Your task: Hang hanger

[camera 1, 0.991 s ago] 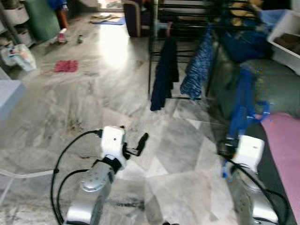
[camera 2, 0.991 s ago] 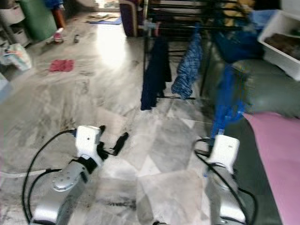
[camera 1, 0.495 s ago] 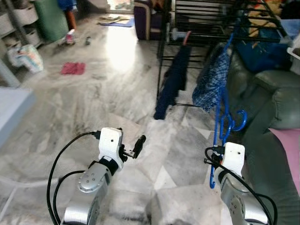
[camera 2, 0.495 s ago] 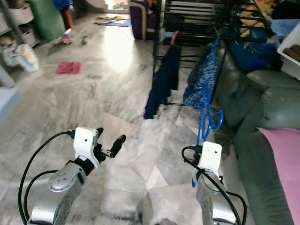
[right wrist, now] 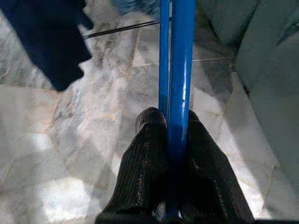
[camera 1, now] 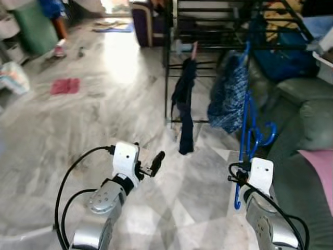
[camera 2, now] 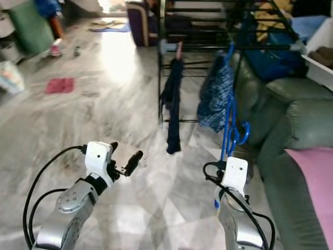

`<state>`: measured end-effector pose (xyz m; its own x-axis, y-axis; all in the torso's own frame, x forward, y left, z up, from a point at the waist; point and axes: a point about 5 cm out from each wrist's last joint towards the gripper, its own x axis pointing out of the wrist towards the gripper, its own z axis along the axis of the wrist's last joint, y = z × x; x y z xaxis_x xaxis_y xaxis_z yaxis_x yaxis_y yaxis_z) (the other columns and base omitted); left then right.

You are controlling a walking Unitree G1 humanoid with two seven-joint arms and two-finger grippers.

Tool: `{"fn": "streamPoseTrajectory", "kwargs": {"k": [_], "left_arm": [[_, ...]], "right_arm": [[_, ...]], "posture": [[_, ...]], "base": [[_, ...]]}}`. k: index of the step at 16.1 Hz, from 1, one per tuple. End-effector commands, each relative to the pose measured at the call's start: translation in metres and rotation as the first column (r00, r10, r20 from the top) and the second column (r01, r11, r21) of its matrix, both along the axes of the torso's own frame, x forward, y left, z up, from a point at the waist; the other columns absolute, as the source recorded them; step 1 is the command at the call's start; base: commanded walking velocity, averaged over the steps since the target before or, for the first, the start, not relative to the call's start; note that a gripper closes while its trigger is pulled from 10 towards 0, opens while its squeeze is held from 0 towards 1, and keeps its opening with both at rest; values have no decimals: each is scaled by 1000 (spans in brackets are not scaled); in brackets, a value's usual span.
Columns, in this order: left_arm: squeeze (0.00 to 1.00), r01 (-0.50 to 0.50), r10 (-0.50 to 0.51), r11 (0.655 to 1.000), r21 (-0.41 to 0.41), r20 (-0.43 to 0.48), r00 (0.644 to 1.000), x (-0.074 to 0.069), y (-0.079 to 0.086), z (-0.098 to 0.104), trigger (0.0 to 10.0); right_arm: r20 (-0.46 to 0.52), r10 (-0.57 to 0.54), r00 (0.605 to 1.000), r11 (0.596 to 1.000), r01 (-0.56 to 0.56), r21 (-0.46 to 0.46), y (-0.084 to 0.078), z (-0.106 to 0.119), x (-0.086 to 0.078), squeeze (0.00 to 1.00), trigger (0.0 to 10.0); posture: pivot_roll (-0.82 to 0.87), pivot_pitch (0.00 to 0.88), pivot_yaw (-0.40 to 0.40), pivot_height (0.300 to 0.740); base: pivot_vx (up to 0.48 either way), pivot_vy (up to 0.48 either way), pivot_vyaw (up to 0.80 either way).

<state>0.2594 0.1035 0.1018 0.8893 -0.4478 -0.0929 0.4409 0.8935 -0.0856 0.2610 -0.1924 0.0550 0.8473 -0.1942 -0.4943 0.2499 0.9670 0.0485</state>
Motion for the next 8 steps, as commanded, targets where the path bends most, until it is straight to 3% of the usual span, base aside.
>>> {"fn": "streamPoseTrajectory", "kwargs": {"k": [1, 8], "left_arm": [[0, 24, -24, 1000, -1, 0, 1000, -1, -7, 1, 10000], [0, 25, -25, 999, 22, -11, 1000, -1, -6, -2, 10000]], "right_arm": [[13, -30, 999, 999, 30, -20, -10, 4, 0, 0, 10000], [4, -9, 1000, 1000, 9, -30, -8, 4, 1, 0, 10000]], "posture": [[-32, 106, -18, 740], [-34, 105, -16, 740]], "base": [[446, 0, 0], [439, 0, 0]]}}
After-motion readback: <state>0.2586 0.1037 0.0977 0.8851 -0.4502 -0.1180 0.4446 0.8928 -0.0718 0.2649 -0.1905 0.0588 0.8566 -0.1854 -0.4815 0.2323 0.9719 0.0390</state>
